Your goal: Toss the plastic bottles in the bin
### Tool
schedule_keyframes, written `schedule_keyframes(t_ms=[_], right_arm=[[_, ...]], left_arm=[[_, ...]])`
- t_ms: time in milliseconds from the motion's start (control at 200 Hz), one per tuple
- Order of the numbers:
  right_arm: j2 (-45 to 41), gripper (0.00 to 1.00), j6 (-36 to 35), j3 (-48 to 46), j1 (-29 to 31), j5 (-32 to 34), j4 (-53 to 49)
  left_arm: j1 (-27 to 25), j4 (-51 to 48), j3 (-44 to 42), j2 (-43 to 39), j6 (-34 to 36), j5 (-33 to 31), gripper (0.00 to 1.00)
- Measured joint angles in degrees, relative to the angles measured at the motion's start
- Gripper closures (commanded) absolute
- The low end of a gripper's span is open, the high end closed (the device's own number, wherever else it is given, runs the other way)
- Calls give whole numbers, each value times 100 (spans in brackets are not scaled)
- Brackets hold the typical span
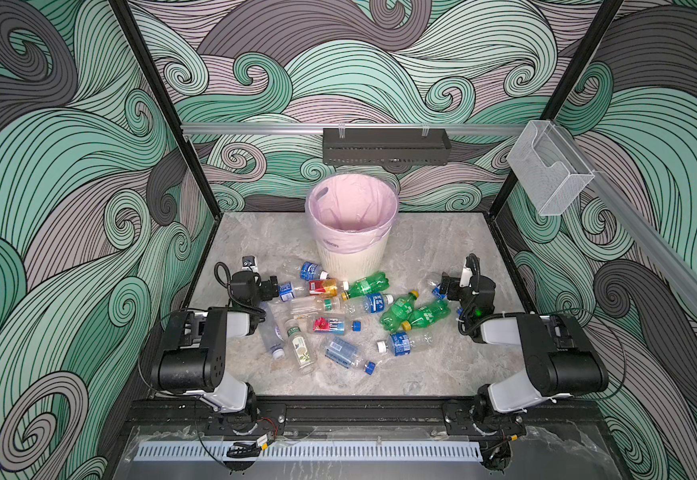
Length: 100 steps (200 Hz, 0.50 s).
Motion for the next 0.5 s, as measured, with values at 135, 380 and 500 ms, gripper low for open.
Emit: schedule_keyframes(t_ms=[135,380,500], right_arm=[[-57,0,-2,17,0,0,-107],[-925,0,28,472,0,42,-1228],[-1429,0,192,966,-2,120,-2437]], left_arm=[[0,-31,4,-22,2,-15,5],[0,-1357,739,-761,-70,-299,1],[-7,-2046,1108,-1231,-164,-431,1]])
